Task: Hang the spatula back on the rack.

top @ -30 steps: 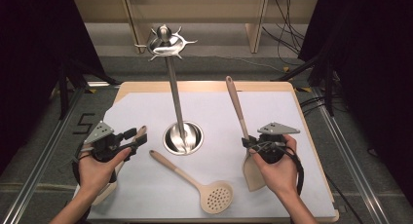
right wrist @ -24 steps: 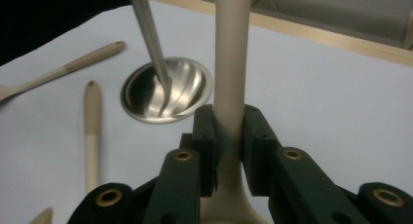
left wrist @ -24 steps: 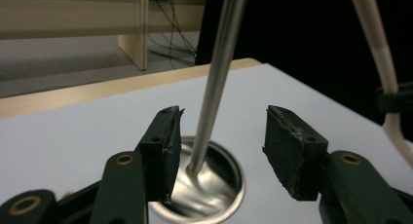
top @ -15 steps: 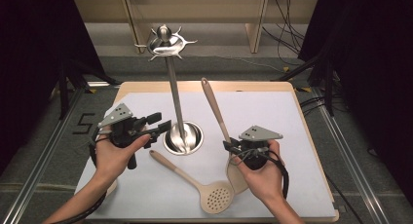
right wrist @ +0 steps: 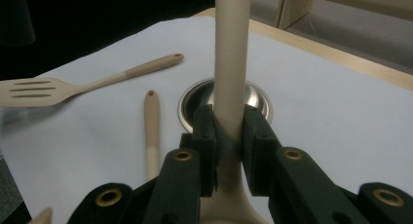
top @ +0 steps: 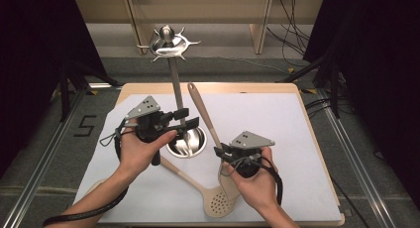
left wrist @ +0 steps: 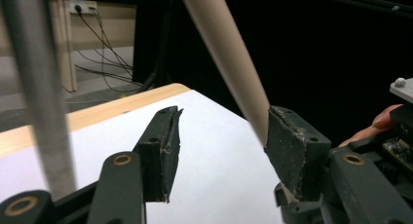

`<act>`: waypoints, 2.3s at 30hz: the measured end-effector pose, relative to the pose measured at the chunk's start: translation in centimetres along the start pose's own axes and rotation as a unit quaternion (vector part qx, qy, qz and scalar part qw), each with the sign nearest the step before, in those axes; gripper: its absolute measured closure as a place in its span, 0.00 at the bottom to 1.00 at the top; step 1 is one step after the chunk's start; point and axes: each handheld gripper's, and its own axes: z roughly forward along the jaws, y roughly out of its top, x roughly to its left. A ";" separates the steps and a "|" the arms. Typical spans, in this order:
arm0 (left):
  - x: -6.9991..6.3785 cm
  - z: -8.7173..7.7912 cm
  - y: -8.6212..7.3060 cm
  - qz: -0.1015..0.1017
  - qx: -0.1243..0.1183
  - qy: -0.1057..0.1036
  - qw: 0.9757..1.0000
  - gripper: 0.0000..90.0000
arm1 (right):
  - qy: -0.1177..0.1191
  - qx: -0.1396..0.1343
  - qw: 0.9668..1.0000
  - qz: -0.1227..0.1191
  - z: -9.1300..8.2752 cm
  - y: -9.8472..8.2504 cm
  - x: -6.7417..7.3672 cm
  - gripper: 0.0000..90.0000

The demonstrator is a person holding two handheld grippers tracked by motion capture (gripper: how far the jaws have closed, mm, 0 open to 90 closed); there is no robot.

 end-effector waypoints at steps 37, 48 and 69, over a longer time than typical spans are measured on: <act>-2.0 0.2 1.4 0.061 0.019 -0.070 0.995 0.83 | 0.036 -0.082 0.994 -0.055 1.4 1.2 0.9 0.69; -1.8 -0.3 2.1 0.079 0.041 -0.093 0.992 0.83 | 0.100 -0.093 0.988 -0.079 1.5 2.4 0.4 0.74; -1.7 -0.6 1.8 0.084 0.015 -0.110 0.990 0.69 | 0.104 -0.096 0.989 -0.039 0.7 2.9 0.7 0.88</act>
